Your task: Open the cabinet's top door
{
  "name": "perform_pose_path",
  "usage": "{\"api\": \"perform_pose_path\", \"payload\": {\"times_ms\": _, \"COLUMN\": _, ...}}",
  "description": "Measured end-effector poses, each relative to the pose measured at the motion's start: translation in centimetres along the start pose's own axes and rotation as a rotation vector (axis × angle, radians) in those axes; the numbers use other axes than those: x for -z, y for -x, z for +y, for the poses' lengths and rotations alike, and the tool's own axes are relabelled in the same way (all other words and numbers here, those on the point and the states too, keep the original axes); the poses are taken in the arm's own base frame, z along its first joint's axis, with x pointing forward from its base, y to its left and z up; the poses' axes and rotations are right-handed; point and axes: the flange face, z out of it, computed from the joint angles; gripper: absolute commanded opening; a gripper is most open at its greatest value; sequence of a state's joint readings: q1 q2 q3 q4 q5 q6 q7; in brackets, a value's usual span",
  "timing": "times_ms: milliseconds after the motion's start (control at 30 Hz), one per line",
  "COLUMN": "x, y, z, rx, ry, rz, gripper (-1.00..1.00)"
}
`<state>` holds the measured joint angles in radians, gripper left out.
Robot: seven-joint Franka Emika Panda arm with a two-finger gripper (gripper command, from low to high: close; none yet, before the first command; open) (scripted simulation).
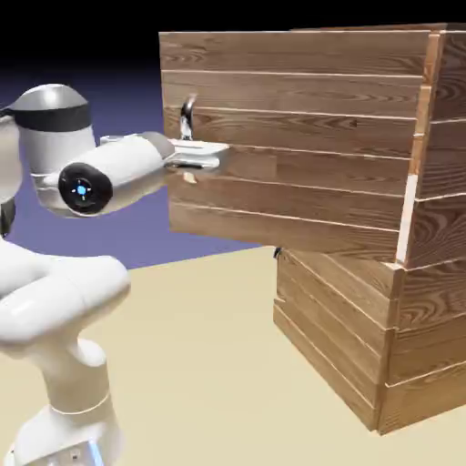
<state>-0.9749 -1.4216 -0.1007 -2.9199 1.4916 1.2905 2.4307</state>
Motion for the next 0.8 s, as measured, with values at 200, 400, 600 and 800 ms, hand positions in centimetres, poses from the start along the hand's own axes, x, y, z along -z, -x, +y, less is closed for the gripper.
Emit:
{"api": "perform_pose_path", "payload": {"times_ms": 200, "x": 4.3, "y": 1.4, "z": -1.4, "rx": 0.000, "ry": 0.084, "rz": 0.084, "gripper": -1.00}}
{"api": "perform_pose_path", "payload": {"times_ms": 400, "x": 8.5, "y": 3.3, "z": -3.3, "rx": 0.000, "ry": 0.172, "rz": 0.172, "gripper": -1.00}}
{"api": "perform_pose_path", "payload": {"times_ms": 600, "x": 12.7, "y": 5.7, "z": -5.7, "rx": 0.000, "ry": 0.266, "rz": 0.266, "gripper": -1.00}}
{"api": "perform_pose_path", "payload": {"times_ms": 800, "x": 16.3, "y": 8.4, "z": -8.4, "rx": 0.000, "ry": 0.361, "rz": 0.361, "gripper": -1.00}}
